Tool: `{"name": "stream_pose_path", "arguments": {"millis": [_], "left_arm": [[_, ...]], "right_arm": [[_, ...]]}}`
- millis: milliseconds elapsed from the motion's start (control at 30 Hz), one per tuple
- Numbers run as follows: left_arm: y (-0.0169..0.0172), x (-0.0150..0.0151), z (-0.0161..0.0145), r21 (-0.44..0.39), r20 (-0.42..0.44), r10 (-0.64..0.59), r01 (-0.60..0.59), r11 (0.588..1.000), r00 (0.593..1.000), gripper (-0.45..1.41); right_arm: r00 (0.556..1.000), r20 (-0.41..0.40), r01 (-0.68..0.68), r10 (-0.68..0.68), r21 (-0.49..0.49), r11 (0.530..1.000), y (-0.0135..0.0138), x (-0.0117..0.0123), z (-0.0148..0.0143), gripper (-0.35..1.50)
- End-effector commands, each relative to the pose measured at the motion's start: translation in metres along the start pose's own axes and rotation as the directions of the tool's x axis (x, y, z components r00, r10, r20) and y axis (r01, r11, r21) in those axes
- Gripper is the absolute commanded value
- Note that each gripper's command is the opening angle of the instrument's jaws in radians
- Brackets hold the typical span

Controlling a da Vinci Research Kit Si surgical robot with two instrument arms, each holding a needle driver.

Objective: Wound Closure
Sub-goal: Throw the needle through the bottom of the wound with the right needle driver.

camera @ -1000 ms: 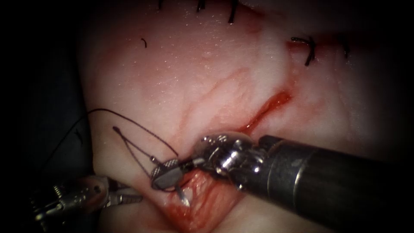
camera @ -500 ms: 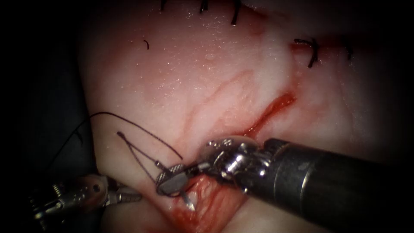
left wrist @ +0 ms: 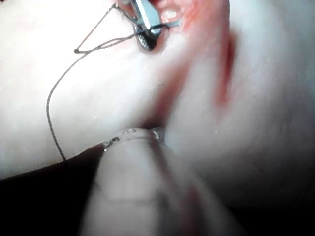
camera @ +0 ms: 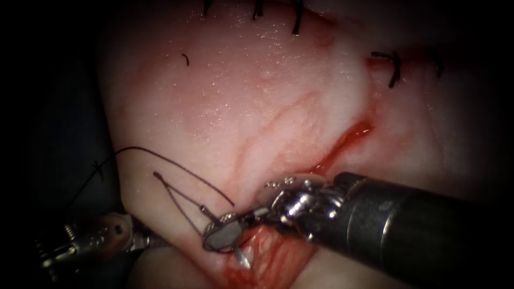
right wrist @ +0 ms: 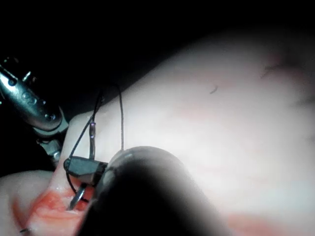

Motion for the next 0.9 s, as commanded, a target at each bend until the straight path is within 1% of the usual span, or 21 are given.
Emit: {"name": "stream_pose_path", "arguments": {"millis": [33, 233, 300, 367, 433, 467, 500, 567, 667, 700, 733, 800, 833, 900], "left_arm": [[-0.0002, 0.0002, 0.0006, 0.000, -0.001, 0.002, -0.002, 1.000, 1.000, 0.09], [-0.0002, 0.0002, 0.0006, 0.003, -0.002, 0.001, -0.001, 1.000, 1.000, 0.09], [-0.0002, 0.0002, 0.0006, 0.003, -0.002, 0.001, -0.001, 1.000, 1.000, 0.09], [-0.0002, 0.0002, 0.0006, 0.003, -0.002, 0.001, -0.001, 1.000, 1.000, 0.09], [-0.0002, 0.0003, 0.0005, 0.002, -0.001, 0.001, -0.001, 1.000, 1.000, 0.10], [-0.0002, 0.0004, 0.0001, 0.004, 0.002, -0.001, 0.001, 1.000, 1.000, 0.10], [-0.0003, 0.0005, -0.0001, 0.004, 0.000, -0.001, 0.001, 1.000, 1.000, 0.11], [-0.0005, 0.0007, -0.0015, 0.020, -0.001, -0.006, 0.006, 1.000, 1.000, 0.12], [-0.0007, 0.0009, -0.0032, 0.038, -0.004, -0.011, 0.011, 0.999, 1.000, 0.12], [-0.0008, 0.0008, -0.0038, 0.046, -0.007, -0.013, 0.013, 0.999, 1.000, 0.12], [-0.0010, 0.0007, -0.0050, 0.061, -0.008, -0.017, 0.017, 0.998, 1.000, 0.12], [-0.0013, 0.0005, -0.0063, 0.077, -0.009, -0.024, 0.024, 0.997, 1.000, 0.11], [-0.0014, 0.0004, -0.0075, 0.092, -0.009, -0.035, 0.035, 0.995, 0.999, 0.10], [-0.0015, 0.0006, -0.0087, 0.112, -0.009, -0.055, 0.056, 0.992, 0.998, 0.10]], "right_arm": [[1.000, 0.001, -0.016, 0.016, 0.003, 1.000, 0.0002, 0.0008, 0.0004, -0.35], [0.999, 0.006, -0.039, 0.039, 0.025, 0.999, -0.0001, 0.0004, 0.0007, -0.35], [0.999, -0.011, -0.045, 0.045, 0.025, 0.999, -0.0001, 0.0006, 0.0006, -0.35], [0.996, -0.065, -0.053, 0.054, 0.015, 0.998, 0.0001, 0.0018, 0.0005, -0.35], [0.994, -0.109, -0.022, 0.022, 0.002, 1.000, 0.0001, 0.0033, 0.0000, -0.35], [0.988, -0.155, 0.003, -0.005, -0.014, 1.000, 0.0000, 0.0047, -0.0004, -0.35], [0.985, -0.173, 0.012, -0.015, -0.021, 1.000, 0.0000, 0.0053, -0.0006, -0.35], [0.969, -0.239, 0.050, -0.060, -0.049, 0.998, -0.0001, 0.0073, -0.0015, -0.35], [0.952, -0.295, 0.070, -0.085, -0.062, 0.996, -0.0003, 0.0093, -0.0024, -0.35], [0.945, -0.314, 0.072, -0.088, -0.064, 0.995, -0.0005, 0.0103, -0.0028, -0.35], [0.937, -0.340, 0.067, -0.085, -0.064, 0.996, -0.0007, 0.0115, -0.0034, -0.35], [0.929, -0.364, 0.051, -0.064, -0.045, 0.998, -0.0006, 0.0129, -0.0040, -0.35], [0.928, -0.372, 0.005, -0.011, -0.018, 1.000, -0.0004, 0.0138, -0.0043, -0.35], [0.934, -0.357, -0.037, 0.035, 0.000, 0.999, -0.0001, 0.0145, -0.0045, -0.35]]}}
